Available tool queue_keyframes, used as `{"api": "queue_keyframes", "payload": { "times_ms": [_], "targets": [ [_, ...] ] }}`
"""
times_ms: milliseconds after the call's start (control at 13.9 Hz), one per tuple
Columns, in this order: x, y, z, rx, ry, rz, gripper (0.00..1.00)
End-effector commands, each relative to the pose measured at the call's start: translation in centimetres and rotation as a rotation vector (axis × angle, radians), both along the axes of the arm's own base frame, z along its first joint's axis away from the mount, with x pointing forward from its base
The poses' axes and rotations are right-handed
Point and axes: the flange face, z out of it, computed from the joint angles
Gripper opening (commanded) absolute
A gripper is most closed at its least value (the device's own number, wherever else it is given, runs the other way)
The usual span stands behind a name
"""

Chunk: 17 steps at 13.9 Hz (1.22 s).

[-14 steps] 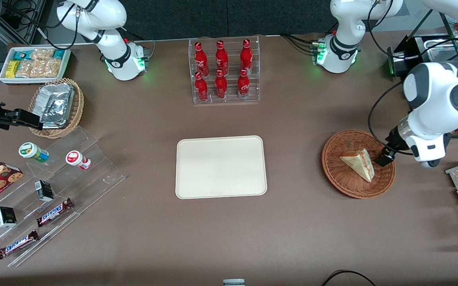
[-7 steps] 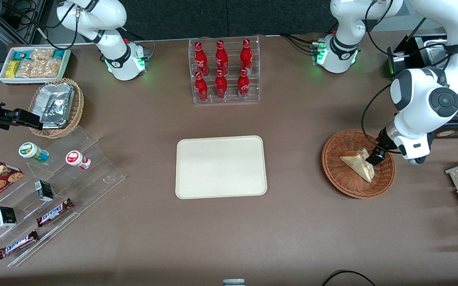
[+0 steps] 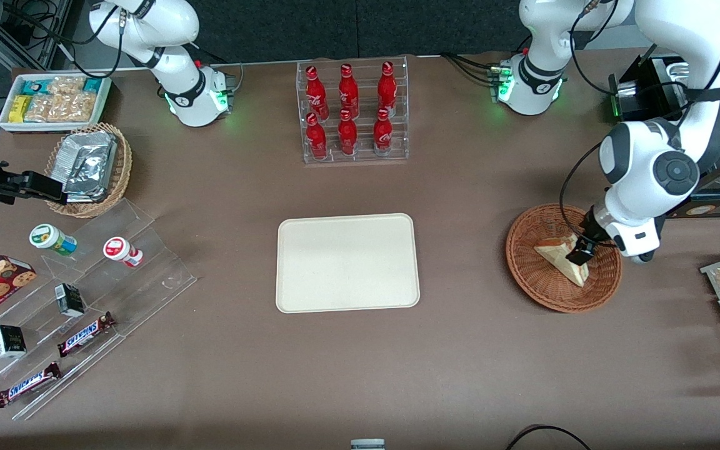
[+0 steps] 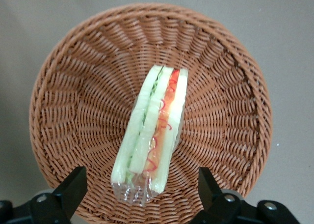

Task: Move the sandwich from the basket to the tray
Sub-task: 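Close the left gripper on the wrapped sandwich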

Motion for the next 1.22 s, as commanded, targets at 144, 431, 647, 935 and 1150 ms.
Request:
{"api": "queue_keyframes", "payload": {
  "times_ms": [144, 431, 647, 935, 1150],
  "targets": [
    [-0.4, -0.8, -1.2, 0.006, -0.001, 0.006, 1.0],
    [-0.4, -0.8, -2.4, 0.015, 0.017, -0.007, 1.0],
    [-0.4, -0.9, -2.9, 0.015, 0.02, -0.008, 0.91],
    [-0.5, -0.8, -3.0, 0.016, 0.026, -0.013, 0.08],
    [-0.5, -0.8, -2.8, 0.016, 0.028, -0.017, 0.0]
  ]
}}
